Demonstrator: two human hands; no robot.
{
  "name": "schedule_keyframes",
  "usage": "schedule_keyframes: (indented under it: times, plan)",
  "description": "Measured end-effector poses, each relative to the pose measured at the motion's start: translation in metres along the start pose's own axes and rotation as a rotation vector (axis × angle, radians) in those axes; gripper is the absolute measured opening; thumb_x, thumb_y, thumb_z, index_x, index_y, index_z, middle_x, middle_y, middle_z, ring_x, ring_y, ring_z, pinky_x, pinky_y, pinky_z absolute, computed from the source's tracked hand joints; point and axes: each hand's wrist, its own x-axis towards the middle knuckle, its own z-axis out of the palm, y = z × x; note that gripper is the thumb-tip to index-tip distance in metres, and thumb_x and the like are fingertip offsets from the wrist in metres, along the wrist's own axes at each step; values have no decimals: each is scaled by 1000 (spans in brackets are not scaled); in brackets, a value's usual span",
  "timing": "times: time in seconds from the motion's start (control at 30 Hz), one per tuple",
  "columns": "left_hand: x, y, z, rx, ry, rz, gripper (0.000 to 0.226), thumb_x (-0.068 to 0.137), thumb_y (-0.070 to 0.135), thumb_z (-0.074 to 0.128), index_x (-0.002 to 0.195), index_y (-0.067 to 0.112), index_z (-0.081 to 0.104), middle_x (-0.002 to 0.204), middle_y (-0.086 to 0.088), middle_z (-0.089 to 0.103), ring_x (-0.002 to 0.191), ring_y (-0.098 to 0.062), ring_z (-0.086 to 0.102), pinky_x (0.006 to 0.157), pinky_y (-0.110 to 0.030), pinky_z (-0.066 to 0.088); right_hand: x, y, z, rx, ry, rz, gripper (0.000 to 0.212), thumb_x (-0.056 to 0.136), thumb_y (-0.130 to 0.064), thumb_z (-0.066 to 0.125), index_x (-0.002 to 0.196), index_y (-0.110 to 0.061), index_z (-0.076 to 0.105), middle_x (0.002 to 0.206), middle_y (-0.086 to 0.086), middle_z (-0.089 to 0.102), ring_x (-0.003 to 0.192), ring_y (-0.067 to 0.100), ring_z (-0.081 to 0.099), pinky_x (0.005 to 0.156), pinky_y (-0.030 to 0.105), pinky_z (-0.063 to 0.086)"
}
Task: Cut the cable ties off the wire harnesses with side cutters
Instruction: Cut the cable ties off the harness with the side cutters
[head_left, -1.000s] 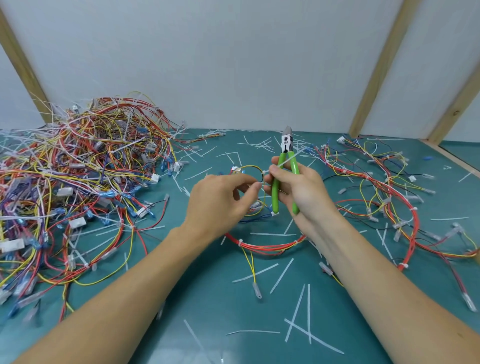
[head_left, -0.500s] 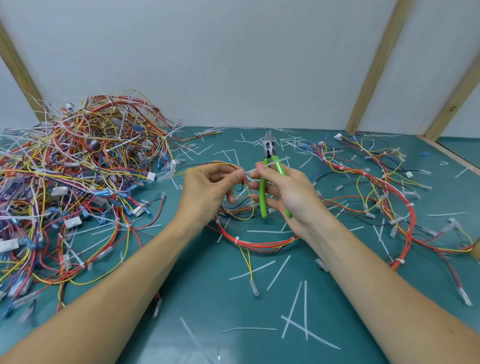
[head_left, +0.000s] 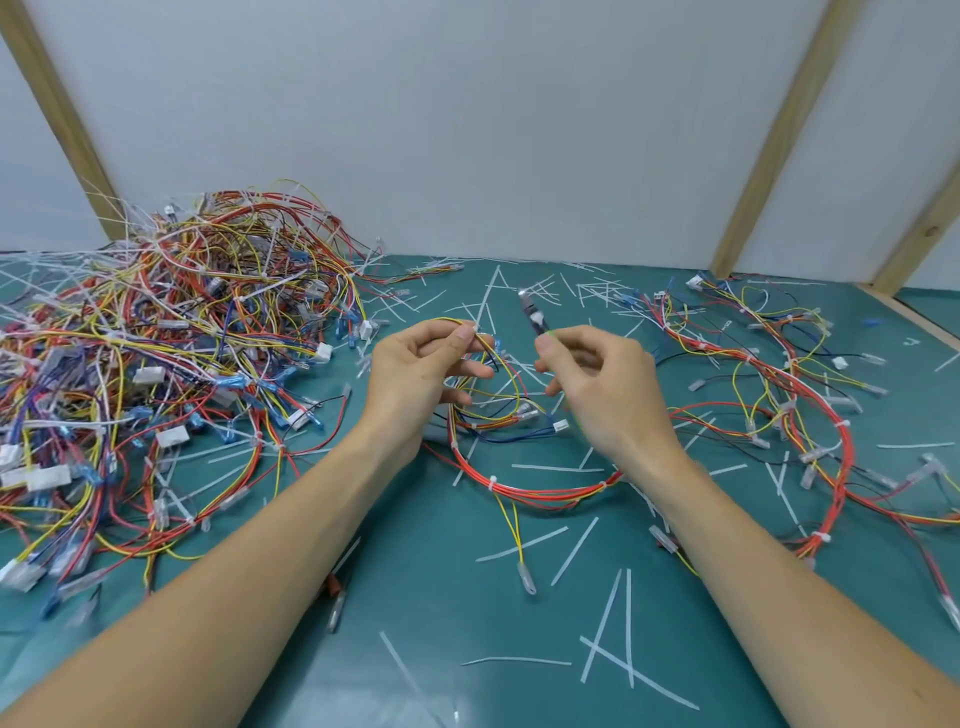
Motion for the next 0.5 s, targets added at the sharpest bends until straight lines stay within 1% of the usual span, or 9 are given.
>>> schedule_keyframes:
  times: [0.03, 0.1, 0.17, 0.27, 0.5]
  plan:
    - [0, 1, 0, -7, 11, -5, 12, 98, 19, 64, 95, 8, 67, 90, -2, 78, 66, -9, 71, 44, -21, 50, -1, 1, -1, -98, 0, -33, 26, 89, -52, 65, 91, -29, 77, 82, -15, 76, 80, 7, 72, 82, 41, 60]
    - [0, 2, 1, -11, 40, -19, 12, 97, 19, 65, 98, 7, 67, 90, -2, 78, 67, -11, 73, 44, -22, 51, -3, 1, -2, -260, -8, -83, 32, 84, -61, 64, 93, -33, 77, 82, -18, 75, 84, 7, 71, 81, 39, 59]
    - [0, 3, 1, -7, 66, -32, 11, 96, 18, 66, 97, 7, 66, 87, -1, 78, 68, -13, 74, 43, -22, 51, -5, -1, -3, -338, -15, -118, 35, 81, -65, 63, 96, -36, 76, 83, -19, 75, 86, 9, 71, 80, 38, 59]
    - [-1, 3, 1, 24, 89, -30, 9, 95, 19, 68, 92, 10, 67, 80, 1, 76, 68, -16, 75, 39, -21, 47, -5, -3, -4, -390, 3, -175, 34, 79, -65, 64, 98, -39, 76, 85, -20, 75, 88, 9, 70, 81, 37, 58]
    - [-3, 3, 3, 122, 85, 46, 11, 98, 19, 64, 92, 9, 66, 81, -3, 77, 67, -21, 76, 38, -21, 45, -5, -4, -6, -397, 21, -206, 33, 80, -62, 67, 101, -39, 78, 89, -22, 76, 89, 8, 69, 80, 33, 57]
